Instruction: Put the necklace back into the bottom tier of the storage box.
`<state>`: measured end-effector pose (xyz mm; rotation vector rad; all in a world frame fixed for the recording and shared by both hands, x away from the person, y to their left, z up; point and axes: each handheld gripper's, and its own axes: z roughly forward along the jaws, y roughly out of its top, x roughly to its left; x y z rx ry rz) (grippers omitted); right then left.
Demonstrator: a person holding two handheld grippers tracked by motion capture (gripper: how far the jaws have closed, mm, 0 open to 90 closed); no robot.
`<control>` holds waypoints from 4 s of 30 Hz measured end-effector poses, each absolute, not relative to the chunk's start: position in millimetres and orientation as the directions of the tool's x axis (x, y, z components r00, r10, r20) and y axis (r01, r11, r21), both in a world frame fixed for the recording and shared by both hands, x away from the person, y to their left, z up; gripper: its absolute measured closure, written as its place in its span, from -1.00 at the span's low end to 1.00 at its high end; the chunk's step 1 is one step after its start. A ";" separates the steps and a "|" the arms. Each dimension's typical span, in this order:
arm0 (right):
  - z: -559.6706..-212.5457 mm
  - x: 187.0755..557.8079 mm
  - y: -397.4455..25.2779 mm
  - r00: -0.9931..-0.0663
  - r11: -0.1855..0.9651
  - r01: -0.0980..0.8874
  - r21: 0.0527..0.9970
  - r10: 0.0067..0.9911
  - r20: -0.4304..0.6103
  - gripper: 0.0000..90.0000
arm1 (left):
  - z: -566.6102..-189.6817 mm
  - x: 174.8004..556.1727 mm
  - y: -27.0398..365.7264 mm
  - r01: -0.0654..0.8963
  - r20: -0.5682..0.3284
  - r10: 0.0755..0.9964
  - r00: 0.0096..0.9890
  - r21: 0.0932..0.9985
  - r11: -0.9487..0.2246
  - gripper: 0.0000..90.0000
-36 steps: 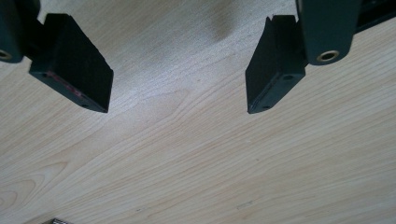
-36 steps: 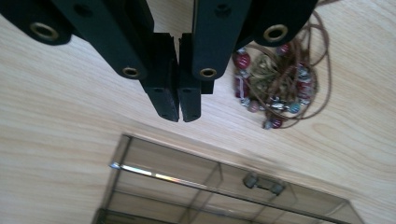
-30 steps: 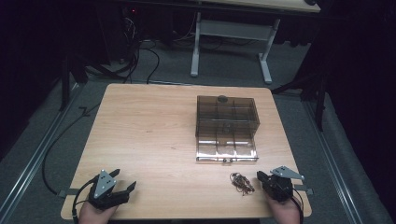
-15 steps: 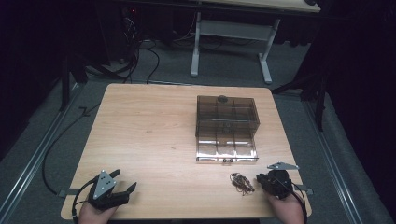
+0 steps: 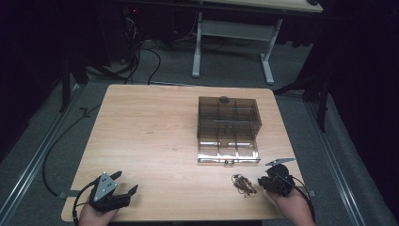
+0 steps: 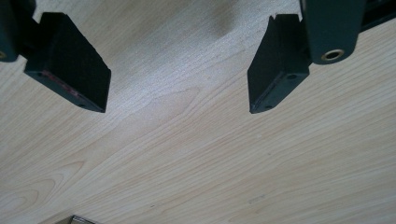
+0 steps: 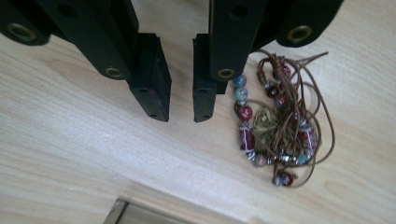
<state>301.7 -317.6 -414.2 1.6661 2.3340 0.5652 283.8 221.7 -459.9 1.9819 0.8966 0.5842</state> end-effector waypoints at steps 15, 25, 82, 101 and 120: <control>-405.1 315.7 -309.6 -0.397 0.374 0.897 0.236 0.916 0.057 0.60 | -459.9 283.6 222.1 0.364 0.057 0.760 0.648 0.853 -0.374 -0.52; -396.4 323.8 -298.1 -0.438 0.426 0.895 0.135 0.896 0.075 0.36 | -459.8 283.4 222.1 0.361 0.058 0.755 0.653 0.852 -0.378 -0.52; -401.9 349.7 -244.1 -0.574 0.572 0.818 0.068 0.818 0.021 0.61 | -459.9 284.3 222.6 0.363 0.049 0.744 0.666 0.851 -0.381 -0.53; -365.5 360.9 -246.6 -0.584 0.579 0.808 0.104 0.812 0.020 0.61 | -459.8 283.9 222.9 0.361 0.050 0.744 0.666 0.852 -0.380 -0.53; -359.9 398.2 -235.3 -0.581 0.575 0.809 0.123 0.814 0.017 0.61 | -459.8 283.9 223.3 0.359 0.046 0.741 0.670 0.853 -0.378 -0.53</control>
